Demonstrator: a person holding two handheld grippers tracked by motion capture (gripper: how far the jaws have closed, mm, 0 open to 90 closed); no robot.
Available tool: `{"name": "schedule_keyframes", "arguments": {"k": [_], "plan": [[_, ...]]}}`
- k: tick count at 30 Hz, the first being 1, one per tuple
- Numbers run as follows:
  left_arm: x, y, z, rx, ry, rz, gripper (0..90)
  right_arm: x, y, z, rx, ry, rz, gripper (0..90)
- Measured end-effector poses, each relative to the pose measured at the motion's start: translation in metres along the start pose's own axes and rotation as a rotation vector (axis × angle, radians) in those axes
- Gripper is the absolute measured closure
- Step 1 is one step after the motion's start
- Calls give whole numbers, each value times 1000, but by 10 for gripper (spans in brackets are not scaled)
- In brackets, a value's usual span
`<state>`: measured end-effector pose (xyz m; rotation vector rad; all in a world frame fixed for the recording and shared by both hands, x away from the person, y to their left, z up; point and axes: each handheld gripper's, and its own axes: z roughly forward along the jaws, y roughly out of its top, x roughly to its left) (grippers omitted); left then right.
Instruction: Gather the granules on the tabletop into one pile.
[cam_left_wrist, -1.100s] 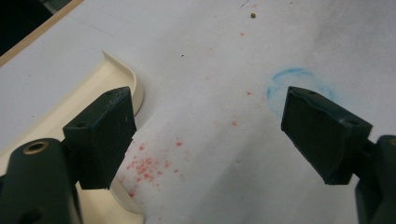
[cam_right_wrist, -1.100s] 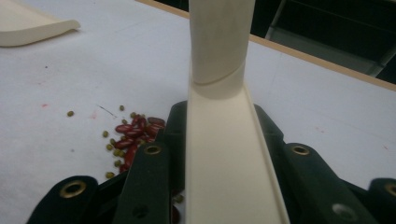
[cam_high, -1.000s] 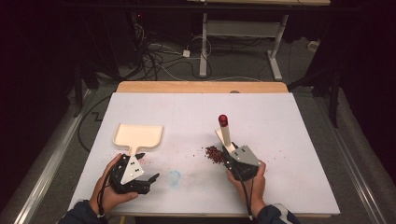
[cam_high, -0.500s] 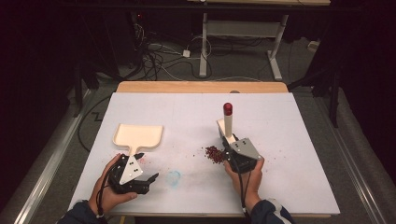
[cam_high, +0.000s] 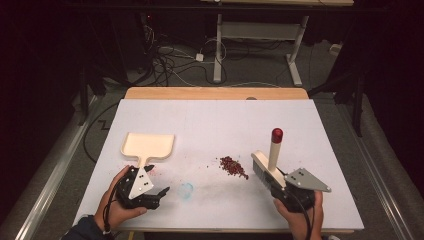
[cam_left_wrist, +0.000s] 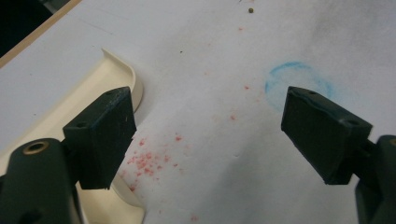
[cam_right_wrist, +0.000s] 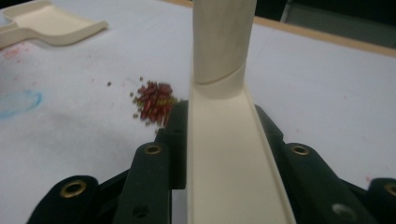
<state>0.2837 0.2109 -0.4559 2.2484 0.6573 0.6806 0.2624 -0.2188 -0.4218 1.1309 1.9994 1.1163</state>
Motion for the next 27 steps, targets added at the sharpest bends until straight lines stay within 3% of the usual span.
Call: {"name": "schedule_keyframes", "arguments": {"k": [5, 9, 12, 14, 16, 20, 27], "plan": [[-1, 2, 2, 3, -3, 7, 171, 7, -10, -1, 46, 61, -2, 674], [-1, 2, 3, 7, -7, 9, 171, 18, -6, 10, 42, 75, -47, 673], [0, 1, 3, 5, -9, 2, 171, 21, -2, 17, 38, 76, -54, 673], [0, 1, 3, 4, -10, 0, 170, 20, 0, 21, 29, 61, -69, 674], [0, 1, 3, 5, -11, 1, 171, 18, 2, 23, 23, 76, -44, 674], [0, 1, 3, 8, -10, 4, 171, 15, 4, 25, 13, 79, -39, 674], [0, 2, 3, 7, -8, -1, 171, 11, 11, 16, -33, 94, -45, 673]]}}
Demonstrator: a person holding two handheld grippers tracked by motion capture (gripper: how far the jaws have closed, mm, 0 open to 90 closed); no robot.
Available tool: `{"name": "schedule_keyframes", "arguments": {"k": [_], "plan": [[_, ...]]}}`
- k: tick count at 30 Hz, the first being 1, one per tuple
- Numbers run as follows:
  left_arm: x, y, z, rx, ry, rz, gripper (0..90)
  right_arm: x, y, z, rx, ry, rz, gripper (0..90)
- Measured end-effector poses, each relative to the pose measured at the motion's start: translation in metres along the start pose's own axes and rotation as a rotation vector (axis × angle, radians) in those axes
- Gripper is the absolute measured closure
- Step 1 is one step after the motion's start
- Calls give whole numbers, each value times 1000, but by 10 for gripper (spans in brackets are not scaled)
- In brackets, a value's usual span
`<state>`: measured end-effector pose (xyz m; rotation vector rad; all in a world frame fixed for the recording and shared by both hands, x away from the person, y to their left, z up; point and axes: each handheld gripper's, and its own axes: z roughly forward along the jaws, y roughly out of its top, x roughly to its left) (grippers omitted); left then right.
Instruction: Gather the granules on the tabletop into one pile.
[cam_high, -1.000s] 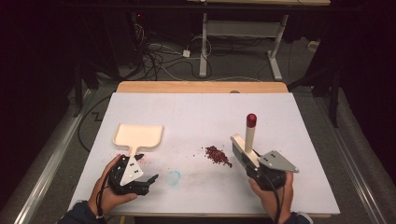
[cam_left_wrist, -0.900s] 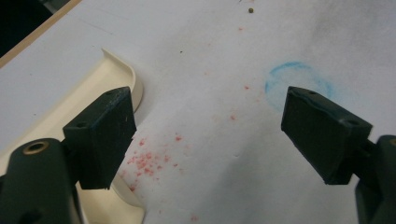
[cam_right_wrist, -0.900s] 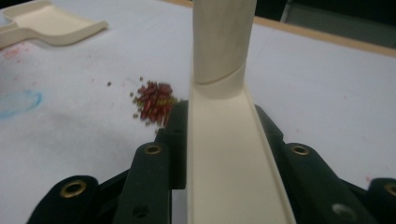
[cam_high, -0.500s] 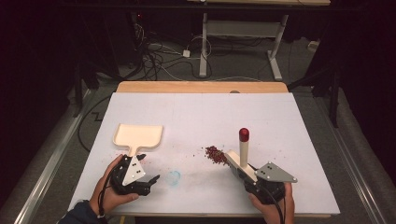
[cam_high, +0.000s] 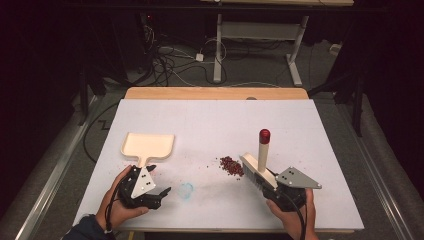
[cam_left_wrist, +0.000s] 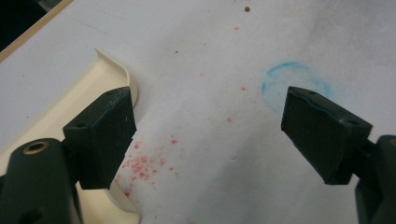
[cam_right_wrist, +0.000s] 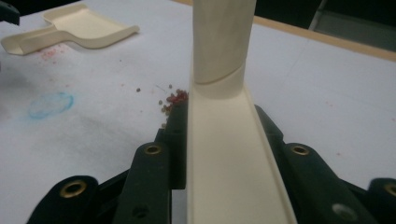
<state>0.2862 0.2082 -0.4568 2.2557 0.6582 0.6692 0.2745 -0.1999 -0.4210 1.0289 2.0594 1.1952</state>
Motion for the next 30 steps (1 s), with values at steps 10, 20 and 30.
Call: {"name": "schedule_keyframes", "arguments": {"k": [10, 20, 30], "plan": [[3, 0, 0, 0, 17, -16, 171, 35, 22, 30, -84, 132, -2, 673], [3, -3, -2, 4, 14, -17, 171, 74, 23, 93, -67, 154, -20, 674], [2, -2, -1, 4, 13, -10, 171, 51, 22, 88, -31, 48, -5, 673]]}}
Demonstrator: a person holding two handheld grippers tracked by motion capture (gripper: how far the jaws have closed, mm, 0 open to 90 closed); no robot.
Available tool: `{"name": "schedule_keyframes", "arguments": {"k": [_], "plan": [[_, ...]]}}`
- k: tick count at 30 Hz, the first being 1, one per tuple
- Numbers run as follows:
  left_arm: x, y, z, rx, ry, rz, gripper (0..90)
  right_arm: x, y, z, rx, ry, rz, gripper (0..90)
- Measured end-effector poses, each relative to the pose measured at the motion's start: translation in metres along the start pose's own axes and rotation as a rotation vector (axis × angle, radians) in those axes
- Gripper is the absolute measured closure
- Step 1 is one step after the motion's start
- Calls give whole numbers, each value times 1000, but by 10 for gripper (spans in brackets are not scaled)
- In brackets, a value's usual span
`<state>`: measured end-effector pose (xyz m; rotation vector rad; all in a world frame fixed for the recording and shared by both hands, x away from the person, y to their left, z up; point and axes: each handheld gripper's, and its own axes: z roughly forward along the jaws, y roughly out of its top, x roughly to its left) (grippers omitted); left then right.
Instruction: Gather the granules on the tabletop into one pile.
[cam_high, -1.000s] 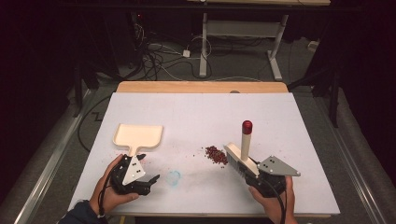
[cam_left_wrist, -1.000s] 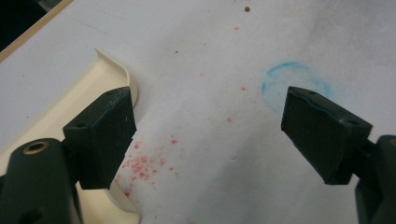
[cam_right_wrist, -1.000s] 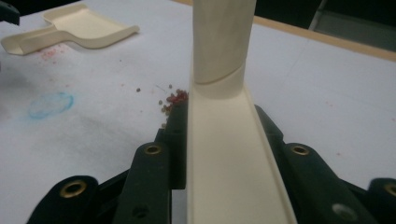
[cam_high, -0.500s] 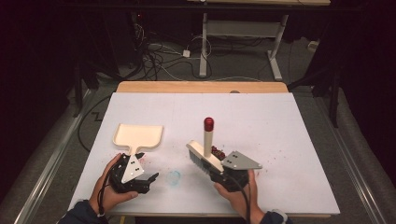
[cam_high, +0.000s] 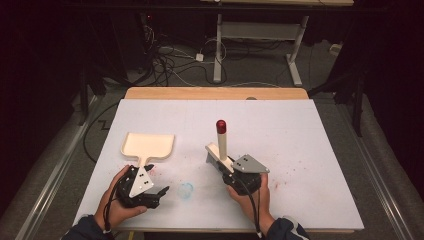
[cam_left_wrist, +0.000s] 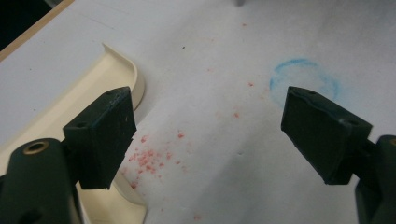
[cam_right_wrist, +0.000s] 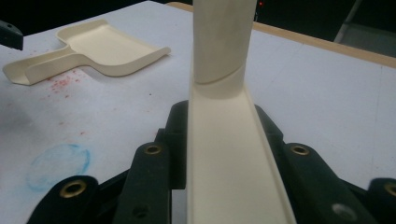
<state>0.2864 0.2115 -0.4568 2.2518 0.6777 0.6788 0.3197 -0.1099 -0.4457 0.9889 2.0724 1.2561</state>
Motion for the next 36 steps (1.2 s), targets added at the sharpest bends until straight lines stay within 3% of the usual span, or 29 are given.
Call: {"name": "schedule_keyframes", "arguments": {"k": [8, 11, 15, 19, 25, 28, 31, 36], "plan": [[0, 0, 0, 0, -1, 3, 171, -4, 9, -28, -29, 22, -44, 673], [0, 0, -1, -6, -1, 0, 171, -11, 13, -40, -46, 38, -53, 673], [1, -1, -1, -6, 4, -4, 171, -28, 16, -62, -43, 57, -57, 673], [1, 0, -1, -1, 6, 0, 171, -47, 14, -82, -40, 29, -81, 673], [1, 1, 0, 3, 9, -2, 171, -80, 2, -113, -11, 18, -64, 672], [2, 1, 1, 8, 8, 0, 171, -93, -3, -124, 30, 47, -44, 672], [2, 1, 1, 12, 9, 0, 171, -102, -8, -131, 95, 104, -39, 672], [2, 1, 2, 15, 5, 1, 171, -109, -14, -129, 180, 212, -11, 671]]}}
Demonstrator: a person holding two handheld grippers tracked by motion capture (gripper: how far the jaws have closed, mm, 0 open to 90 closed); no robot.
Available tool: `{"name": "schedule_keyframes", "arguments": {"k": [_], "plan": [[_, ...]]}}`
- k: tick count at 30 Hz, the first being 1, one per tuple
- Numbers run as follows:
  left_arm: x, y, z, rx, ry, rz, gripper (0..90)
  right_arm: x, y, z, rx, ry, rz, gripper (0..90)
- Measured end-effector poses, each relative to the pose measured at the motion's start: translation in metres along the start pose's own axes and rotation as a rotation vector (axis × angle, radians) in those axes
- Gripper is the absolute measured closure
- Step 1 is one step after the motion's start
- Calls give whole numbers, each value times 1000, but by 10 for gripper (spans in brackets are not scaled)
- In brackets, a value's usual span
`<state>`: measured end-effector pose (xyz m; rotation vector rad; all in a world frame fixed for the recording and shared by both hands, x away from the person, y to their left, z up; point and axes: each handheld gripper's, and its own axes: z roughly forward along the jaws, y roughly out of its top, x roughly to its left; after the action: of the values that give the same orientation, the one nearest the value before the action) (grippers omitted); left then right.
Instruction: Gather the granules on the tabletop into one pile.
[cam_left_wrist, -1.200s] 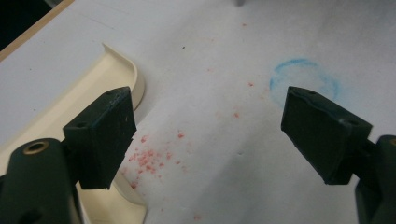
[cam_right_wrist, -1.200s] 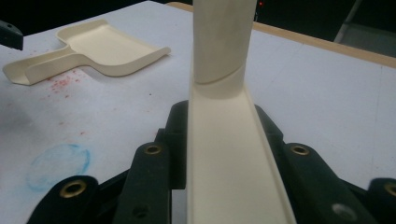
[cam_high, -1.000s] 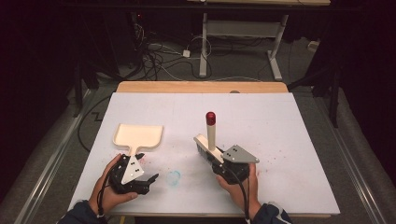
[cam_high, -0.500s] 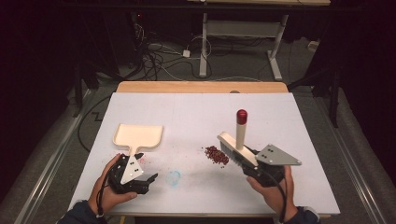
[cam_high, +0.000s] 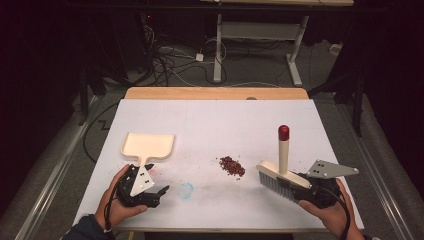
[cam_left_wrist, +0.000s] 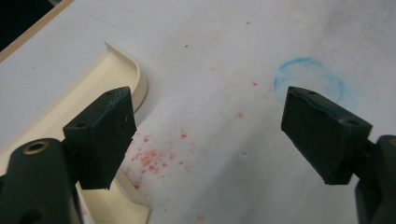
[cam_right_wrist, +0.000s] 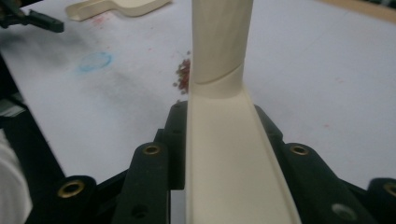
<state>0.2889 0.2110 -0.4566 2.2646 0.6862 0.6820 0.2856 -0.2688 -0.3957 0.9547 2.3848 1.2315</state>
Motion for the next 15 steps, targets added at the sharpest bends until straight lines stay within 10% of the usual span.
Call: {"name": "schedule_keyframes", "arguments": {"k": [6, 15], "plan": [[1, 0, 1, 8, -11, 0, 171, -21, -1, 22, 87, 116, 65, 670], [-1, 1, 5, 27, -27, 11, 171, -74, 12, 48, 217, 105, 144, 597]]}}
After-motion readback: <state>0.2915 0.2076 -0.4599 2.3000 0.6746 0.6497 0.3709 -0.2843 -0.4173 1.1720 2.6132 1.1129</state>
